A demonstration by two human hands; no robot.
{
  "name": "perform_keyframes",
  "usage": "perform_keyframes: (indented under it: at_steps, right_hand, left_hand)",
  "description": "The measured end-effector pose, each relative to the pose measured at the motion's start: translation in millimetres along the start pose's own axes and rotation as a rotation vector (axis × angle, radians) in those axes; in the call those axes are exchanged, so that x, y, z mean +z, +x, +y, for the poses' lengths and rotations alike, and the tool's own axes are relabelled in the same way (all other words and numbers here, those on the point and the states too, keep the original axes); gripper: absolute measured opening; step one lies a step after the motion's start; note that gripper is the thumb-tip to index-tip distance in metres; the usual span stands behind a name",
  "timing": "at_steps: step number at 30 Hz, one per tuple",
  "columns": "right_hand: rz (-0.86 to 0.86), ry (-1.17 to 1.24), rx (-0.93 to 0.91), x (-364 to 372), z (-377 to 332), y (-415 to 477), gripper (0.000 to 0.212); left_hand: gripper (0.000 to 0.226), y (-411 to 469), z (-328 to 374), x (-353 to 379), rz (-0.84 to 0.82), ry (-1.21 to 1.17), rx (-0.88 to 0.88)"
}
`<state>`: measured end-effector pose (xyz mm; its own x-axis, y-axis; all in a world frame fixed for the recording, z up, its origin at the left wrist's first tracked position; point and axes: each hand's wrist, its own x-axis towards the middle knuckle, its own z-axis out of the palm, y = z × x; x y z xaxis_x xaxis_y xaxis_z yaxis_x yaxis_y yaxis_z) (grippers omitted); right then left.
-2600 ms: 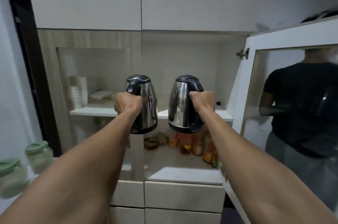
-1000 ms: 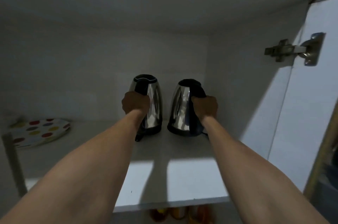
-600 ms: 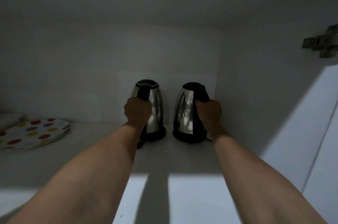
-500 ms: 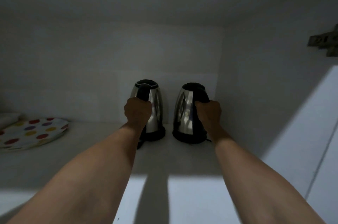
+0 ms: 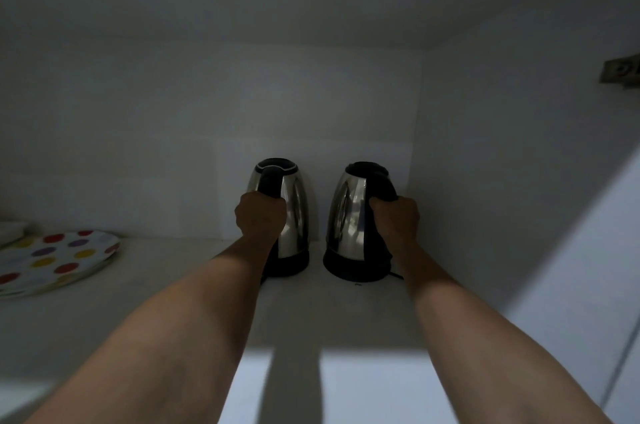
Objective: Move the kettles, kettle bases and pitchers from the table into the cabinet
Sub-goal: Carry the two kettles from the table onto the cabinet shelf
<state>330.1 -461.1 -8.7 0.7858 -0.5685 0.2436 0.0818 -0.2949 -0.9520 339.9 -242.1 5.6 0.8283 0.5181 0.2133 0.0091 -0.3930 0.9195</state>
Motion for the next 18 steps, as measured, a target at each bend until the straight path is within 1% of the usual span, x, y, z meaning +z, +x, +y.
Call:
perform_keyframes:
  at_steps: [3, 7, 13, 18]
  right_hand:
    - [-0.03, -0.005, -0.019, 4.3, 2.9, 2.1, 0.022]
    - [-0.042, -0.03, -0.041, 7.8, 3.8, 3.8, 0.023]
    - [-0.044, -0.009, -0.054, 8.4, 8.3, 6.0, 0.025]
    - [-0.054, -0.004, -0.036, 7.9, 10.3, 6.2, 0.025]
  left_hand:
    - [0.034, 0.3, -1.2, 6.0, -0.024, 0.01, 0.017]
    - [0.036, 2.1, -1.5, 7.3, -0.013, 0.022, 0.021]
    - [0.03, 2.1, -1.9, 7.3, -0.018, 0.036, 0.028]
    - [0.031, 1.1, -2.8, 8.1, -0.031, 0.059, 0.038]
